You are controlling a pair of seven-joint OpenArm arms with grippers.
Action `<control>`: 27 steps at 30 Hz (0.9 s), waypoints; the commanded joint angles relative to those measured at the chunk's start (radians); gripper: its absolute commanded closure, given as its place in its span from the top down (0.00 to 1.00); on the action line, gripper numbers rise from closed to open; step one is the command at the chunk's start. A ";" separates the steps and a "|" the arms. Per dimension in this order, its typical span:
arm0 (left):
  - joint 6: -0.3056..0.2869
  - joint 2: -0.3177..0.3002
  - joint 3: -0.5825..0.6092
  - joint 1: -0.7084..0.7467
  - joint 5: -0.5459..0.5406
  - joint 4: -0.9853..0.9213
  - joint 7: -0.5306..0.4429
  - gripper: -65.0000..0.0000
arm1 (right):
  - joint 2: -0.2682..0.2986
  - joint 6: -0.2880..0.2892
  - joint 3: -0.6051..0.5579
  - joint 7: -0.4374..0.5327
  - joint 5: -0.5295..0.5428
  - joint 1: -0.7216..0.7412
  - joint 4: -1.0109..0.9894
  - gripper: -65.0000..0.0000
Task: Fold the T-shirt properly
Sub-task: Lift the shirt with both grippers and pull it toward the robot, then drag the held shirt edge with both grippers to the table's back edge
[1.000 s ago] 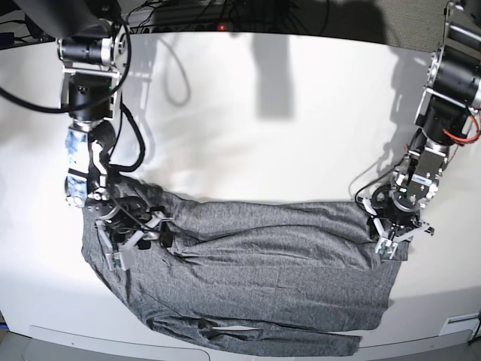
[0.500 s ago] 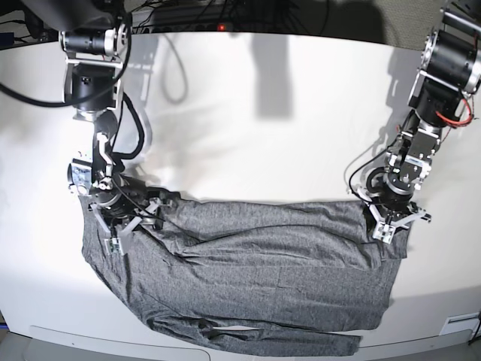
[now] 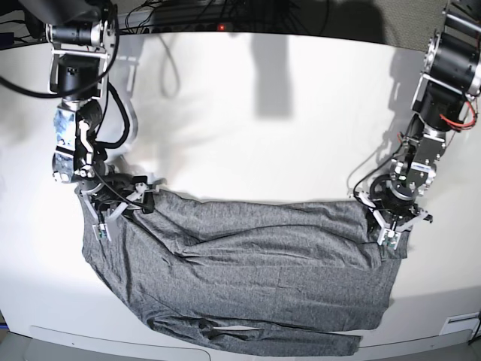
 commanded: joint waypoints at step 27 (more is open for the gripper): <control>-0.206 -0.174 0.006 0.202 -0.204 0.106 0.333 0.31 | 0.100 -0.001 0.001 -0.270 0.031 -0.071 0.096 0.43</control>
